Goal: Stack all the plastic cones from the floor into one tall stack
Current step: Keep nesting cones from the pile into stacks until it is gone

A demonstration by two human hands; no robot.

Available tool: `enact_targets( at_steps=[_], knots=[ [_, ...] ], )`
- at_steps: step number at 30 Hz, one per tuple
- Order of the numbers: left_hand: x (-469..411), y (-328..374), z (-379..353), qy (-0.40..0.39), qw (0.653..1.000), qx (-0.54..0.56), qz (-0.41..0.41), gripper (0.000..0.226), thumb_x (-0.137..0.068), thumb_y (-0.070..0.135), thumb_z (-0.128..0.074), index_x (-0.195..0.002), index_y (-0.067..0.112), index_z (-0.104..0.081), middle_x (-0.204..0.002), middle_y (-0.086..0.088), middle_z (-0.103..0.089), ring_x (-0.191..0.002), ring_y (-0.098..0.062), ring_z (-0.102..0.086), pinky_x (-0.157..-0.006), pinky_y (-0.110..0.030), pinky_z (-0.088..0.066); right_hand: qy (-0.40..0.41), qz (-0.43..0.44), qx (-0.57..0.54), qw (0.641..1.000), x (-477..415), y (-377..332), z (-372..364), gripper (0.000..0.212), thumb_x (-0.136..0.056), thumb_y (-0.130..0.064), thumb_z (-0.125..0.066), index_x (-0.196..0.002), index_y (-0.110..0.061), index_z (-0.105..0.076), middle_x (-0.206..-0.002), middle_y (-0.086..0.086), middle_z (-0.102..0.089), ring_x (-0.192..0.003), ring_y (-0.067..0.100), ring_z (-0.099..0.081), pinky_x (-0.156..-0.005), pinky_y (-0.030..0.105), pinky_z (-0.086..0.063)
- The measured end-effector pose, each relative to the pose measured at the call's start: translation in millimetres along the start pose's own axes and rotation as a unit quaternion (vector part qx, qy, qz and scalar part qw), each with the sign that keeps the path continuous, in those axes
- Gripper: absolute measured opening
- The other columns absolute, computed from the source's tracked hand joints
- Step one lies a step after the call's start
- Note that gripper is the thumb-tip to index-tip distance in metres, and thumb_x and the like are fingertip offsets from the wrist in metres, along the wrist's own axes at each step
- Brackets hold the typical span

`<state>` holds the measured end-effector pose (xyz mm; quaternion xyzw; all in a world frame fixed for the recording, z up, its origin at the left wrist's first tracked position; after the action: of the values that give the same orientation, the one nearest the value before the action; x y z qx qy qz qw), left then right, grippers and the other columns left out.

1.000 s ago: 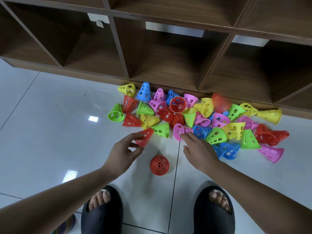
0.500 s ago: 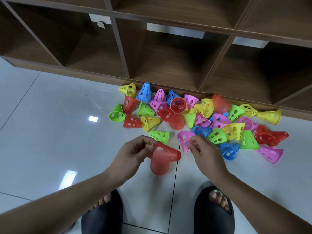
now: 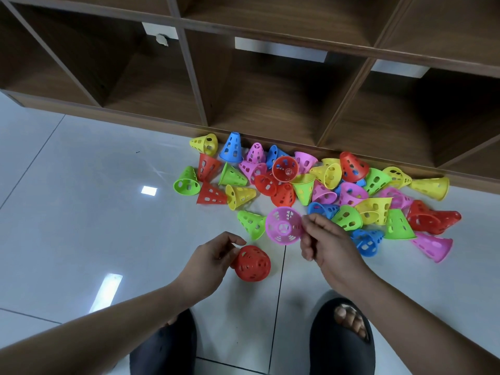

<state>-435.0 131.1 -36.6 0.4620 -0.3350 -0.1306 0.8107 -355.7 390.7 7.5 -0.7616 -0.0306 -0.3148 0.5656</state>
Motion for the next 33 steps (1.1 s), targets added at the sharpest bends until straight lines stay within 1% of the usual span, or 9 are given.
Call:
enact_targets(
  at_steps=[2,7,11,15,19,26,28,30,33],
  knots=[
    [-3,-3,-1,0.0,1.0,-0.014,0.017,0.028,-0.107,0.008,-0.055,-0.11,0.034,-0.067,-0.087,0.002,-0.074,-0.081,-0.012,-0.07,-0.084,-0.035,-0.056,-0.046,-0.048,-0.047,0.997,3,5,-4,0.021,-0.104,-0.011,-0.056,-0.085,-0.013,-0.064,-0.064,0.009,-0.044,-0.055,0.02,-0.038,-0.051,0.028,-0.032],
    [-7,-7,-2,-0.024,0.999,-0.04,0.027,0.027,-0.104,0.007,-0.055,-0.112,0.03,-0.065,-0.088,0.009,-0.076,-0.08,-0.009,-0.072,-0.076,-0.022,-0.053,-0.139,-0.101,0.033,0.985,8,33,-8,0.019,-0.106,-0.012,-0.055,-0.088,-0.009,-0.061,-0.064,0.009,-0.047,-0.054,0.021,-0.04,-0.052,0.03,-0.032],
    [-10,-16,-1,-0.047,0.997,-0.046,0.037,0.023,-0.102,0.013,-0.063,-0.112,0.033,-0.066,-0.094,0.008,-0.077,-0.084,-0.012,-0.073,-0.082,-0.033,-0.059,-0.145,-0.115,0.136,0.973,11,49,-9,0.024,-0.108,-0.021,-0.056,-0.086,-0.011,-0.059,-0.073,0.01,-0.058,-0.058,0.019,-0.049,-0.056,0.028,-0.039],
    [-17,-28,7,-0.041,0.996,-0.062,0.043,0.021,-0.1,0.019,-0.068,-0.111,0.037,-0.068,-0.101,0.009,-0.076,-0.093,-0.013,-0.073,-0.09,-0.039,-0.06,-0.103,-0.134,0.171,0.971,7,56,-5,0.023,-0.107,-0.023,-0.057,-0.09,-0.009,-0.066,-0.08,0.009,-0.069,-0.068,0.021,-0.058,-0.064,0.032,-0.043],
    [-31,-34,24,0.008,0.996,-0.078,0.046,0.016,-0.1,0.024,-0.07,-0.105,0.038,-0.07,-0.098,0.017,-0.074,-0.089,-0.008,-0.071,-0.087,-0.033,-0.058,-0.062,-0.138,0.186,0.971,-1,56,6,0.017,-0.103,-0.023,-0.061,-0.105,-0.01,-0.073,-0.086,0.009,-0.077,-0.071,0.018,-0.065,-0.063,0.03,-0.046],
    [-55,-27,62,0.102,0.991,-0.086,0.032,0.01,-0.1,0.025,-0.071,-0.107,0.032,-0.073,-0.106,0.014,-0.075,-0.089,-0.007,-0.071,-0.077,-0.022,-0.051,0.071,-0.042,0.219,0.972,-31,36,57,0.008,-0.102,-0.019,-0.065,-0.098,-0.019,-0.072,-0.084,0.006,-0.076,-0.067,0.019,-0.066,-0.061,0.034,-0.046],
    [-62,-28,70,0.126,0.987,-0.098,0.019,0.013,-0.099,0.021,-0.072,-0.11,0.029,-0.073,-0.112,0.014,-0.071,-0.09,-0.006,-0.069,-0.074,-0.012,-0.047,0.11,-0.002,0.256,0.96,-37,30,74,0.009,-0.101,-0.021,-0.067,-0.095,-0.024,-0.071,-0.087,0.003,-0.077,-0.066,0.017,-0.067,-0.063,0.034,-0.048],
    [-69,-30,78,0.145,0.983,-0.113,0.006,0.018,-0.098,0.019,-0.074,-0.113,0.027,-0.072,-0.12,0.01,-0.065,-0.092,-0.007,-0.067,-0.075,-0.008,-0.045,0.152,0.043,0.32,0.934,-41,23,91,0.008,-0.099,-0.022,-0.069,-0.096,-0.028,-0.071,-0.091,-0.004,-0.076,-0.07,0.016,-0.07,-0.067,0.033,-0.051],
    [-77,-39,87,0.144,0.974,-0.171,-0.023,0.031,-0.095,0.02,-0.077,-0.124,0.028,-0.07,-0.131,0.004,-0.056,-0.107,-0.016,-0.063,-0.09,-0.024,-0.05,0.207,0.113,0.417,0.878,-43,11,111,0.009,-0.097,-0.018,-0.07,-0.1,-0.027,-0.071,-0.097,-0.01,-0.073,-0.08,0.012,-0.07,-0.072,0.031,-0.049]
  ],
)
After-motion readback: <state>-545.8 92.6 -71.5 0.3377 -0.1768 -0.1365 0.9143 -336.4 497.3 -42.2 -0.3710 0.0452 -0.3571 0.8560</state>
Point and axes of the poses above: each hand's wrist, its own x-axis away from the middle knuckle, its own z-axis out of the back of the hand, y = z × x, the point moved 1 cm from there along -x, towards the middle knuckle
